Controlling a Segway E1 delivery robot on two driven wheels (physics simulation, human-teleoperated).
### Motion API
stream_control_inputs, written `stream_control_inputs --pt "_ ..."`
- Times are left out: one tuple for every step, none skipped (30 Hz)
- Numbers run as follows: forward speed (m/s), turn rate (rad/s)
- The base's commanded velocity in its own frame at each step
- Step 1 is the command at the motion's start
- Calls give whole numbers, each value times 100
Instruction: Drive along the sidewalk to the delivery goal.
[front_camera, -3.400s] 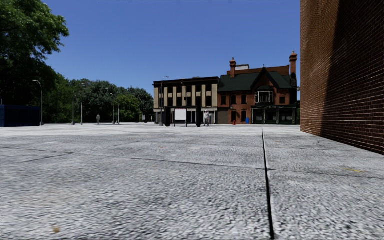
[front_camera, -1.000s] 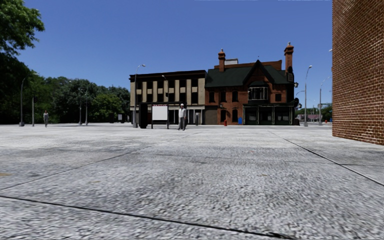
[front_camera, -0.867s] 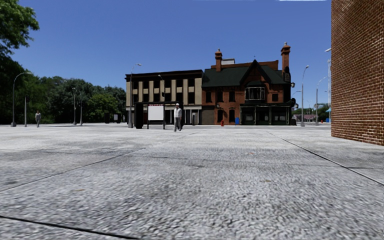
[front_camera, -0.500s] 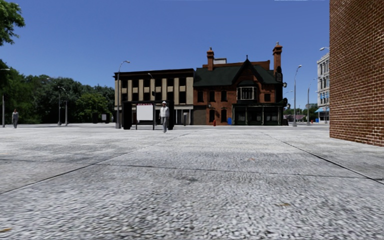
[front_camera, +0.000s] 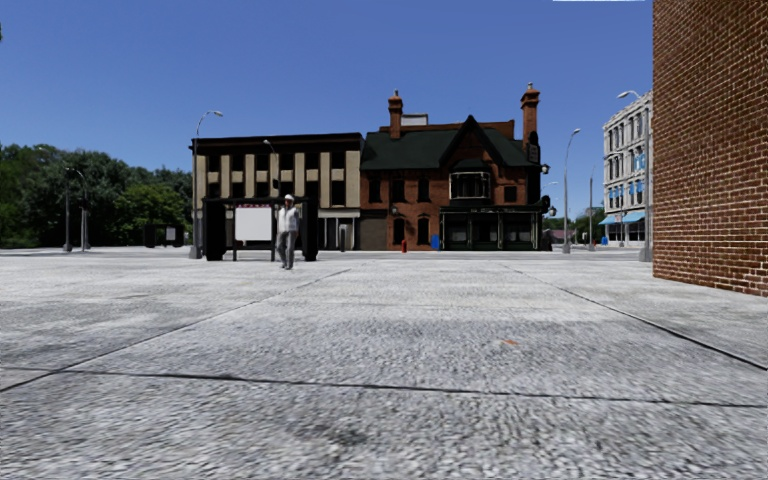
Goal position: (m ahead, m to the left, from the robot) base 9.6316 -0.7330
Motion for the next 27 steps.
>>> stream_control_inputs --pt "200 -28" --pt "200 -28" --pt "200 -28" --pt "200 -28" --pt "200 -28" --pt "200 -28" --pt "200 -28" --pt "200 -28" --pt "200 -28" --pt "200 -28" --pt "200 -28" --pt "200 -28" --pt "200 -28" --pt "200 -28" --pt "200 -28" --pt "200 -28" --pt "200 -8" --pt "200 0" --pt "200 0" --pt "200 0" --pt "200 0" --pt "200 0" --pt "200 0" --pt "200 0" --pt "200 0" --pt "200 0" --pt "200 0"
